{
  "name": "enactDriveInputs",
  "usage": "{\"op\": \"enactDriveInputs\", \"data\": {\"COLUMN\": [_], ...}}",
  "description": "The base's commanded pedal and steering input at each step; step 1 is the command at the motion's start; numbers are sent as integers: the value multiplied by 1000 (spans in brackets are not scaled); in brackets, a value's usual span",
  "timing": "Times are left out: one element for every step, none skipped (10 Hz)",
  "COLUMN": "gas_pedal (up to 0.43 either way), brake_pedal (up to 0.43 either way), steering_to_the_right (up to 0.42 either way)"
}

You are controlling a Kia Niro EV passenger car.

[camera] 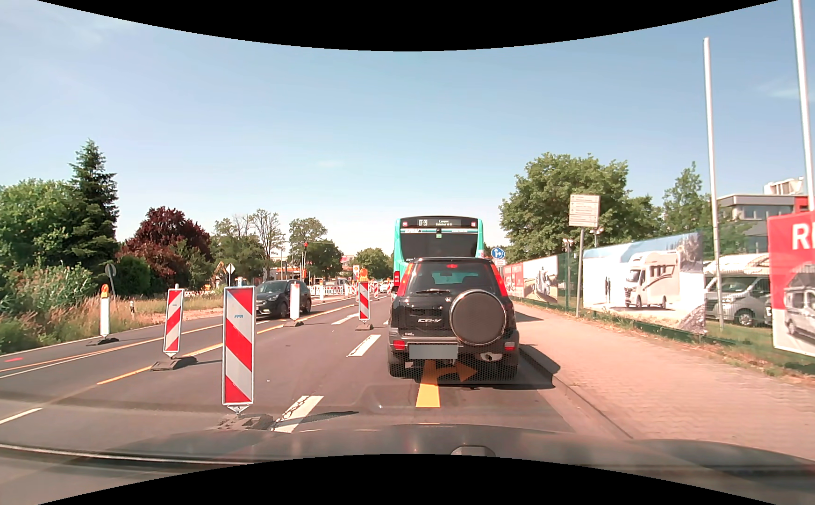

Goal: Follow the waypoints while adhering to traffic rules and regulations

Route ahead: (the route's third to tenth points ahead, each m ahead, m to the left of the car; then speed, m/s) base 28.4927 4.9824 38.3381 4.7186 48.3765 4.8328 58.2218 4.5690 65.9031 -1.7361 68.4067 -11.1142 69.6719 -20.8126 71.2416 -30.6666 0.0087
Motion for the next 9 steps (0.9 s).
{"op": "enactDriveInputs", "data": {"gas_pedal": [0,0,0,0,0,0,0,0,0], "brake_pedal": [207,207,207,207,207,207,207,207,207], "steering_to_the_right": [-6,-6,-6,-6,-6,-6,-6,-6,-6]}}
